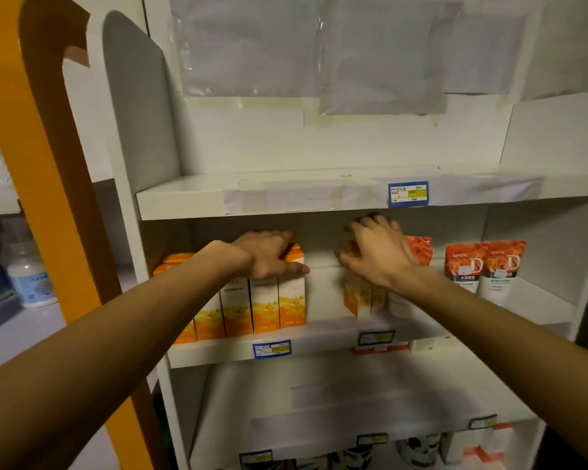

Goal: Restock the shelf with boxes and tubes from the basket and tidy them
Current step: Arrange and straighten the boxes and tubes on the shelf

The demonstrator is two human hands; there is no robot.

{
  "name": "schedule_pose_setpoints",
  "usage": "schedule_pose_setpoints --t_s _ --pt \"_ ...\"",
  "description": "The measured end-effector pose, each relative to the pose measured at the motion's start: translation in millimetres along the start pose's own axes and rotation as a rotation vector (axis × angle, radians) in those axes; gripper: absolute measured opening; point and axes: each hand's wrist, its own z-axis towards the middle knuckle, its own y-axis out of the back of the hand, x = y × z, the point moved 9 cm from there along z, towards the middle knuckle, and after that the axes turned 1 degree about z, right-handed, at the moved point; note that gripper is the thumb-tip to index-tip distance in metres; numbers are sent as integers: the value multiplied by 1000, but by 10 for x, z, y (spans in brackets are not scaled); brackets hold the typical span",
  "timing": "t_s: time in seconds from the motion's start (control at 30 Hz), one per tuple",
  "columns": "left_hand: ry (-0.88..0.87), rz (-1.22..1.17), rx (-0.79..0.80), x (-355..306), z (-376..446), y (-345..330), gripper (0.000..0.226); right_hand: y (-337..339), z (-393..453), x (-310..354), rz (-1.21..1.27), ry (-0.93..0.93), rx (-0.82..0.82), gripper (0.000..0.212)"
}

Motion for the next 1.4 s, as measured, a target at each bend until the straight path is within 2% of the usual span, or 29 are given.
schedule_pose_setpoints --t_s 0.13,0.3,0.83,1.1,1.2,1.33,1.4 --pt "-21 48 4 -84 23 -19 77 -150 12 -229 -127 -81 199 58" --pt "-30 53 -4 -77 32 -50 75 -244 13 -209 -31 -56 234 48" --pt "10 -46 -32 -55 16 -8 74 -213 189 -126 168 22 393 61" --pt "25 -94 8 -39 43 7 71 -237 287 213 277 141 353 63" --pt "46 -137 11 -6 59 -16 67 -263 313 236 459 94 360 61" --pt "53 -175 -4 16 57 -47 74 -392 249 154 613 -7 355 83" --pt "47 -177 -7 18 59 -54 70 -461 215 94 649 -48 319 85"
